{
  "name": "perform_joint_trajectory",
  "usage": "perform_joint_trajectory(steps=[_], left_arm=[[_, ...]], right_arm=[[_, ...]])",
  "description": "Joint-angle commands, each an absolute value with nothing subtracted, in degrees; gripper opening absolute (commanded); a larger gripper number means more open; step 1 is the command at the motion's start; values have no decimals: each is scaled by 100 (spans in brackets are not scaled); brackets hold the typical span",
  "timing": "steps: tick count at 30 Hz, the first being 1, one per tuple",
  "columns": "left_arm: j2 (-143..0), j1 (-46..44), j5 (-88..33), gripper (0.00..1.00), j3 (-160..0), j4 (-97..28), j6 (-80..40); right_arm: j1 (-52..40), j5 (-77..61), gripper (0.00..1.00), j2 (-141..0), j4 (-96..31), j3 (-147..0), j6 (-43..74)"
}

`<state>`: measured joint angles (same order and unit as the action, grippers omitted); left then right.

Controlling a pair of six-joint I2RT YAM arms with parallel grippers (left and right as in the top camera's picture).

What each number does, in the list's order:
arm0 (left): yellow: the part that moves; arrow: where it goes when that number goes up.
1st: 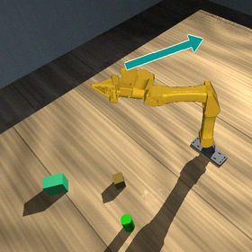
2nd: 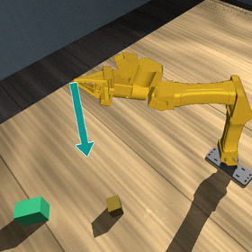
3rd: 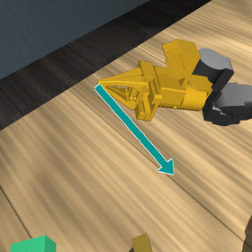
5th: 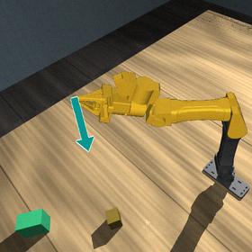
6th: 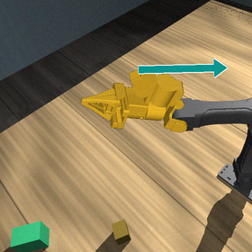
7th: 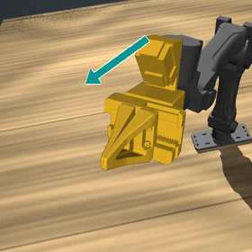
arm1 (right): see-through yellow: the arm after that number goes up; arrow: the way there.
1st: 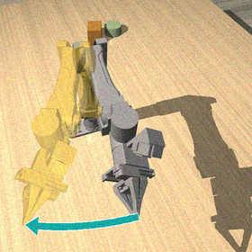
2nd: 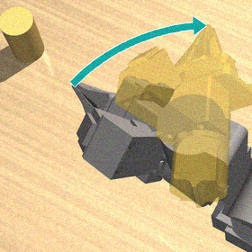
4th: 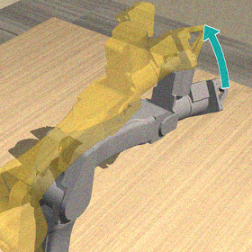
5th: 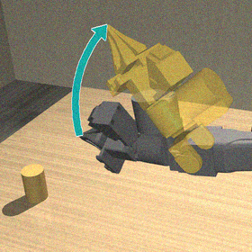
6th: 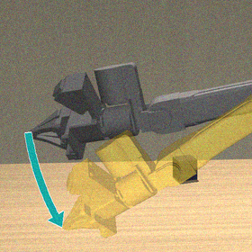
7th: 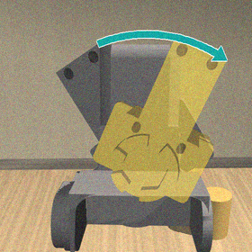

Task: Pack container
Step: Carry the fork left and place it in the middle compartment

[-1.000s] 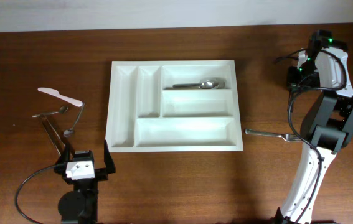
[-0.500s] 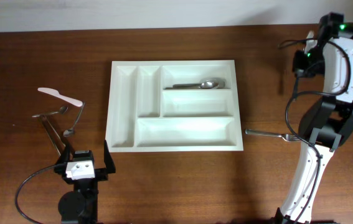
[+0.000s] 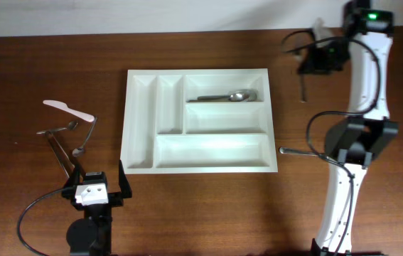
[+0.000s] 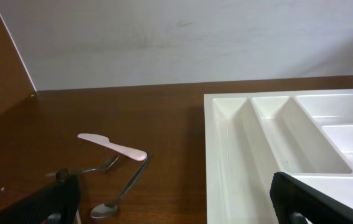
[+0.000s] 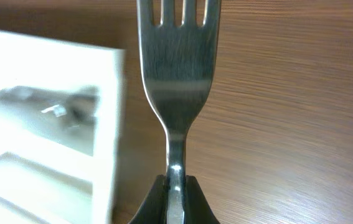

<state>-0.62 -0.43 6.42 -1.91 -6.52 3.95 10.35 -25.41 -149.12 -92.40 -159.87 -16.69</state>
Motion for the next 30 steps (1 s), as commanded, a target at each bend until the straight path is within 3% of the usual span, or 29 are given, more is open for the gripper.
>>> perform_joint_trajectory(steps=[1, 13, 28, 29, 30], left_arm=[[-36, -71, 661, 99, -154, -639, 506], [-36, -71, 661, 99, -154, -639, 506], [-36, -71, 661, 99, -154, -639, 506], [-36, -71, 661, 99, -154, -639, 506], [-36, -71, 661, 99, -154, -639, 506]], right_arm=[[362, -3114, 4, -14864, -9439, -16121, -2102], [-829, -3083, 4, -14864, -9734, -16121, -2532], [-1284, -2805, 4, -14866, -9734, -15347, -4818], [-1284, -2805, 13, -14866, -9734, -15242, -5015], [-1284, -2805, 12, -14866, -9732, -15144, -5358]])
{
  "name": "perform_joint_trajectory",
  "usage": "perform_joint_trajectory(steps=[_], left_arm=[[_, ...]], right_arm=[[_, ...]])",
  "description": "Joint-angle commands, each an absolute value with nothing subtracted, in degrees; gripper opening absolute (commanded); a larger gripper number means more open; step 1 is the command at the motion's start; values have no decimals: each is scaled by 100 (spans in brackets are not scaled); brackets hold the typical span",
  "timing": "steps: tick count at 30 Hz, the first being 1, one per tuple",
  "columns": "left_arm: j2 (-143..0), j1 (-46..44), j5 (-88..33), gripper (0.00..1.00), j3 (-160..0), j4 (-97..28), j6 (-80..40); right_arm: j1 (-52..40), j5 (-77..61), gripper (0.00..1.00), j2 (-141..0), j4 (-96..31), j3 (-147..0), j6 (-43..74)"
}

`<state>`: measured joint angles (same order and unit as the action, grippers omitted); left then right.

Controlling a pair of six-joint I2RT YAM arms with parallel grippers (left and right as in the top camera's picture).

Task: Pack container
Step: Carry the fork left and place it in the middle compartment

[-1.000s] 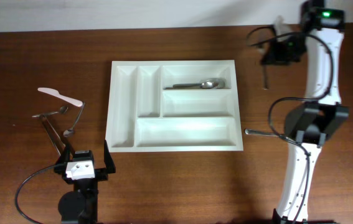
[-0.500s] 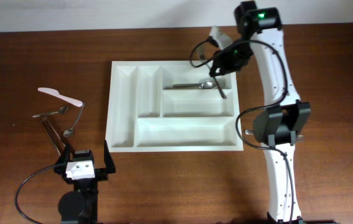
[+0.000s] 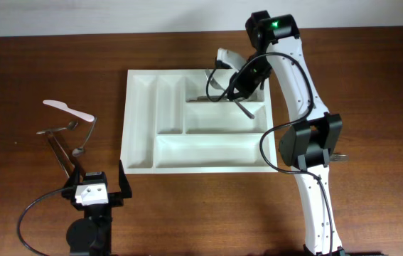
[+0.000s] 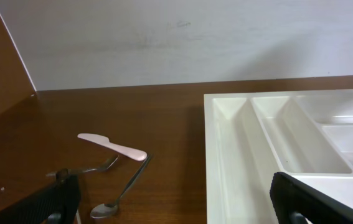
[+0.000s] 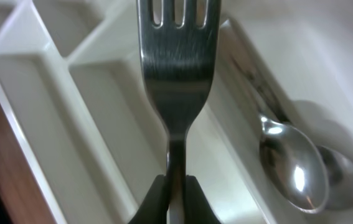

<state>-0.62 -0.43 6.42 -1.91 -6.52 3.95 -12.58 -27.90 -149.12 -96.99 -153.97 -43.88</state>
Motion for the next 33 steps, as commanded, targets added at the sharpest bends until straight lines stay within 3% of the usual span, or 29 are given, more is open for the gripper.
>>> perform_joint_trajectory(steps=[1, 3, 14, 15, 16, 17, 26, 29, 33], left_arm=[[-36, -71, 661, 99, -154, -639, 506], [-36, -71, 661, 99, -154, -639, 506], [-36, -71, 663, 99, -154, -639, 504], [-36, -71, 661, 99, -154, -639, 506], [-36, -71, 661, 99, -154, -639, 506], [-36, -71, 661, 99, -154, -639, 506], [-36, -71, 661, 99, -154, -639, 506], [-36, -71, 661, 99, -154, -639, 506], [-36, -71, 661, 99, -154, -639, 506]], right_arm=[[-1284, -2805, 10, -14866, -9734, -15032, -5627], [-1284, -2810, 4, -14866, -9734, -14792, -6053], [-1291, -3135, 4, -14866, -9662, -14265, -7072], [-1291, -3140, 15, -14866, -9644, -14265, -7063], [-1291, -3157, 41, -14866, -9642, -14265, -7046], [-1291, -3280, 53, -14866, -9647, -14267, -7046], [-1278, -3990, 56, -14715, -9734, -14879, -6530], [-1190, -3988, 60, -14484, -9732, -15594, -5592], [-902, -3529, 55, -14383, -9730, -16569, -3625]])
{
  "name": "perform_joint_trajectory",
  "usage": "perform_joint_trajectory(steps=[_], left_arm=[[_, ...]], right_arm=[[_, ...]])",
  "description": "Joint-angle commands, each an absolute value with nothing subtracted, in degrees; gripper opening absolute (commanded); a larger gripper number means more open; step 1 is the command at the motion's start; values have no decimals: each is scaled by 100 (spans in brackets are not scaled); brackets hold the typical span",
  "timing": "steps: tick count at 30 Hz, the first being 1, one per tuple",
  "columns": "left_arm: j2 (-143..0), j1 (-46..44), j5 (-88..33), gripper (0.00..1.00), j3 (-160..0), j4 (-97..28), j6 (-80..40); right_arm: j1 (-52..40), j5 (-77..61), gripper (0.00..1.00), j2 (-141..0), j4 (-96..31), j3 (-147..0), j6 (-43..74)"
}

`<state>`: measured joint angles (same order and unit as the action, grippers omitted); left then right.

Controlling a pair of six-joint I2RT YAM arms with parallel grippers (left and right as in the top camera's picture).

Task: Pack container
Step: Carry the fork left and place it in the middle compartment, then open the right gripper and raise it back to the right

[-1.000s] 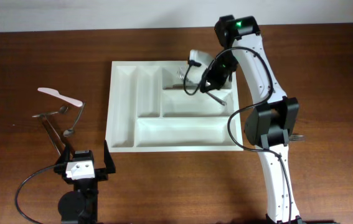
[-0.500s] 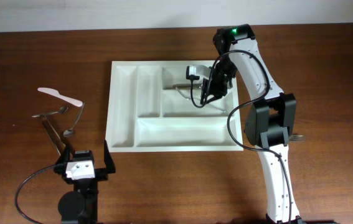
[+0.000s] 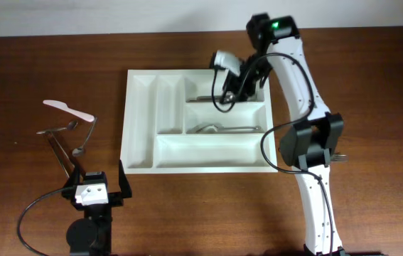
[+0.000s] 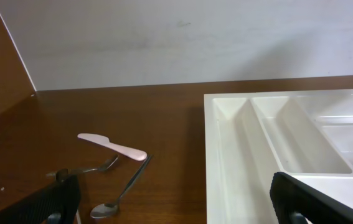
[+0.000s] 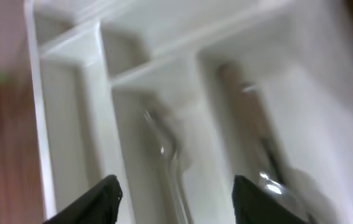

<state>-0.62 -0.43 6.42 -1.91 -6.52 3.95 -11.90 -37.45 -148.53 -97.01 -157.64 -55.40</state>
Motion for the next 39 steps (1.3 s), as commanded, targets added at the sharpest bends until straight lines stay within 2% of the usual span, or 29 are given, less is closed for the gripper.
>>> perform_joint_trajectory(steps=[1, 3, 5, 6, 7, 8, 12, 17, 26, 36, 39], left_arm=[[-36, -71, 661, 99, -154, -639, 506], [-36, -71, 663, 99, -154, -639, 506], [-36, -71, 661, 99, -154, -639, 506], [-36, -71, 661, 99, -154, -639, 506], [-36, -71, 661, 99, -154, -639, 506], [-36, -71, 661, 99, -154, -639, 506], [-36, -71, 661, 99, -154, -639, 506], [-36, -71, 661, 99, -154, -639, 506], [-36, -71, 661, 99, -154, -639, 506], [-36, -71, 661, 99, -154, -639, 506], [-36, -71, 663, 99, -154, -639, 506]], right_arm=[[-832, -3277, 50, -14383, -9725, -16717, -3181], [-598, -2427, 41, -14381, -9717, -16936, -1887], [-357, -1590, 43, -14381, -9732, -16964, -884], [-239, -1192, 48, -14383, -9732, -16962, -480], [-49, -301, 50, -14383, -9734, -16962, 423], [45, -110, 51, -14376, -9734, -16964, 613], [281, -86, 52, -14278, -9732, -16964, 805], [379, -82, 61, -14221, -9734, -16964, 779], [698, -751, 60, -14208, -9732, -16964, 1024], [996, -690, 55, -13605, -9660, -16962, 755], [1028, -687, 46, -13279, -9734, -16949, 762]])
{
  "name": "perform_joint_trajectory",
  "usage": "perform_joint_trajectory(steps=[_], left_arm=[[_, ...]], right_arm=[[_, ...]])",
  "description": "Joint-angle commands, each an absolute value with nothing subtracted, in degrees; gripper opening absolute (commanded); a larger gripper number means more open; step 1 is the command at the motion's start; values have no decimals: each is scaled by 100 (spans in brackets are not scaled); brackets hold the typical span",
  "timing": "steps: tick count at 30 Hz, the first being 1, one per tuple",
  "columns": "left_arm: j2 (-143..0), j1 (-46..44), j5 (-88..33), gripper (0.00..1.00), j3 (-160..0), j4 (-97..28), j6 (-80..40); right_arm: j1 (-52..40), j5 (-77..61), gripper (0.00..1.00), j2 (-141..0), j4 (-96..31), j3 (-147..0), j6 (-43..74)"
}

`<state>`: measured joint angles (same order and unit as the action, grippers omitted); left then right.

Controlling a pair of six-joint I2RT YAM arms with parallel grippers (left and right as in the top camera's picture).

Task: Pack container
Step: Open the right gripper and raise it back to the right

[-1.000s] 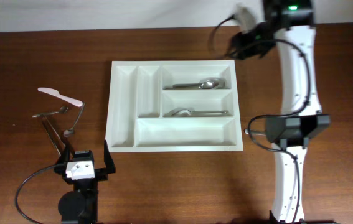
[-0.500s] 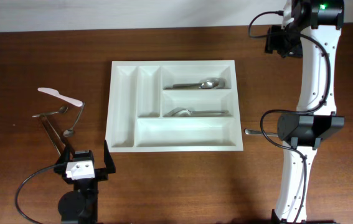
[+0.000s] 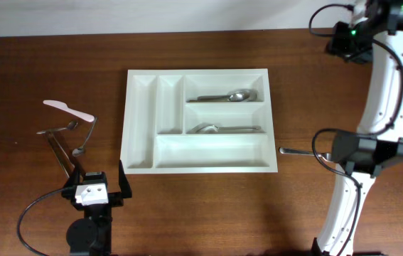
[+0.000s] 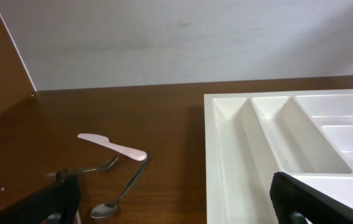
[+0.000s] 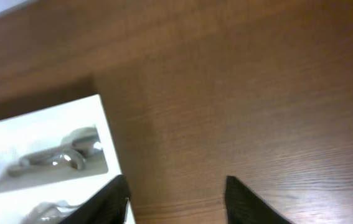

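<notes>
The white cutlery tray [image 3: 126, 121] lies mid-table. A spoon [image 3: 226, 96] is in its upper right compartment and a fork [image 3: 222, 129] in the compartment below. My right gripper [image 3: 345, 44] is open and empty over bare wood at the back right; in the wrist view the right gripper [image 5: 177, 190] has the tray's corner [image 5: 111, 158] and the spoon [image 5: 58, 152] to its left. My left gripper [image 3: 94, 179] is parked at the front left, open and empty. Its wrist view shows the left gripper [image 4: 173, 202] between the loose cutlery and the tray [image 4: 223, 149].
Loose cutlery lies left of the tray: a pale knife [image 3: 66, 109], a small fork [image 3: 57, 129], a spoon [image 3: 86, 136] and a long thin utensil [image 3: 60, 153]. Another metal handle [image 3: 295, 151] sticks out from under the right arm, right of the tray.
My right gripper, open then over the tray's right compartments, is now off the tray at the table's back right. The fork stays in the middle compartment. The left arm has not moved.
My right gripper first held a fork over the table right of the tray. Then it had the fork over the tray beside the spoon. Then it was open, with the fork lying in the middle right compartment. Now it is away from the tray, empty.
</notes>
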<state>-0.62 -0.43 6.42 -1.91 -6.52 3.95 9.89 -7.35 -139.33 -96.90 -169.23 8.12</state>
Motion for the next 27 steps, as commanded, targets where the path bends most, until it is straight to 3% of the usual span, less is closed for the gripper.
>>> perform_joint_trajectory(steps=[1, 8, 18, 27], left_arm=[[-36, -71, 663, 99, -154, -639, 506], [-36, -71, 661, 99, -154, -639, 506], [-36, -71, 663, 99, -154, -639, 506], [-36, -71, 661, 99, -154, -639, 506]], right_arm=[[1052, -694, 46, -13179, -9732, -16881, 799], [1173, -792, 50, -12501, -9564, -15299, 840], [1262, -860, 52, -11714, -8809, -11428, 580], [1831, -1135, 47, -11548, -8969, -10814, 768]])
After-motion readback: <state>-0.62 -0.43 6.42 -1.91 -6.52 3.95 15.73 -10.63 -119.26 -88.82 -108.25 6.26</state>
